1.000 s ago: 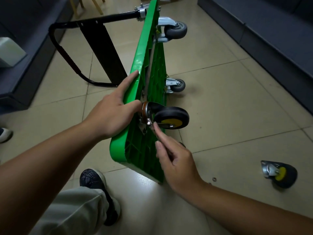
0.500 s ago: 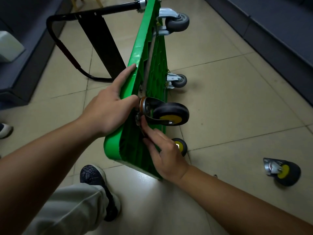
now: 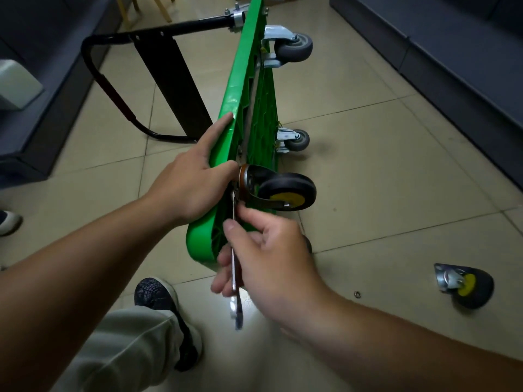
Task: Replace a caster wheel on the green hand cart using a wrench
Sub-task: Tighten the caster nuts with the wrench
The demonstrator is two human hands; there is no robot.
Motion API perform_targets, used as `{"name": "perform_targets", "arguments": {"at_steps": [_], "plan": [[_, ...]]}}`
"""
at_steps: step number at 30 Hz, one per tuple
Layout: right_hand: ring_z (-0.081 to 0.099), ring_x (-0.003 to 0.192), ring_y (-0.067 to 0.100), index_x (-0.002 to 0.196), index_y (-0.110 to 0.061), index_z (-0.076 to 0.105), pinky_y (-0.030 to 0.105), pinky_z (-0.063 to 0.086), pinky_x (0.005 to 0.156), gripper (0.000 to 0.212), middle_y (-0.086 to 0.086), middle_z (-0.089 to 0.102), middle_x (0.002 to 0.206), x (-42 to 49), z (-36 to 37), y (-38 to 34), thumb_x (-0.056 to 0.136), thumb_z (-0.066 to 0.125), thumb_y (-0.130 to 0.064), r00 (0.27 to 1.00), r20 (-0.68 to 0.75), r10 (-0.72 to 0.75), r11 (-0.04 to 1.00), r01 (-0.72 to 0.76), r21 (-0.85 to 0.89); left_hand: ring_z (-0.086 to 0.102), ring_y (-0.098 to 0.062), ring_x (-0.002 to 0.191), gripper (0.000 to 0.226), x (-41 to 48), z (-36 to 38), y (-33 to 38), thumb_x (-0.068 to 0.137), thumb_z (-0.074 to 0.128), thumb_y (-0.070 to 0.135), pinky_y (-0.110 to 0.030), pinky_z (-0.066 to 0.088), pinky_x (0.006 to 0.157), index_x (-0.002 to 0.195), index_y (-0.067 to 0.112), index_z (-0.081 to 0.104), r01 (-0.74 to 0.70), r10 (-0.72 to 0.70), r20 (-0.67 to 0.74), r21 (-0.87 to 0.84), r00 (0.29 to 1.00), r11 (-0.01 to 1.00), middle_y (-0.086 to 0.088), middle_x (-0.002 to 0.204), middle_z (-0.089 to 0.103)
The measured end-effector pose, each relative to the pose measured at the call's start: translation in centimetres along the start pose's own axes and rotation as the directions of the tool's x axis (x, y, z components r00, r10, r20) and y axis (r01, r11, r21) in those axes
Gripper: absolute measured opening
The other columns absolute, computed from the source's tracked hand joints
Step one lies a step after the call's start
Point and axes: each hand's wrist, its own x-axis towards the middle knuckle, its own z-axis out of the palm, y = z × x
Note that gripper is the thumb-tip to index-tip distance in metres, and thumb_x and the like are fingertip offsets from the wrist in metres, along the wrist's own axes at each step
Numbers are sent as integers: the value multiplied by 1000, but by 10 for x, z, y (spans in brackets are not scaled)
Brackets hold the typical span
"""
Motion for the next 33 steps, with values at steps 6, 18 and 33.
{"name": "perform_targets", "arguments": {"at_steps": [6,18,33], "plan": [[62,65,20,150,-44,41,32,56,65,54,1,62,77,-8,-42,62,104,51,-15,950,12,-313,833,280,-476,69,-23,96,79,1,-3,-4,80,54,52,-51,58,88,144,76,14,-5,6,27,-24,1000,1000,0,130,56],[60,90,21,144,7,46,20,45,90,45,11,59,100,68,-75,69,100,53,6,720,277,-636,416,623,-662,64,-21,106,80,4,-2,-10,79,53,50,-49,55,94,147,73,17,-17,17,0,-24,1000,1000,10,129,49],[61,69,-7,155,-30,37,14,51,75,58,-30,57,71,23,-44,45,103,55,-12,923,141,-359,729,372,-574,59,-31,119,72,1,0,-5,84,44,53,-50,49,104,148,72,15,-20,22,-46,39,999,999,-5,151,52]]}}
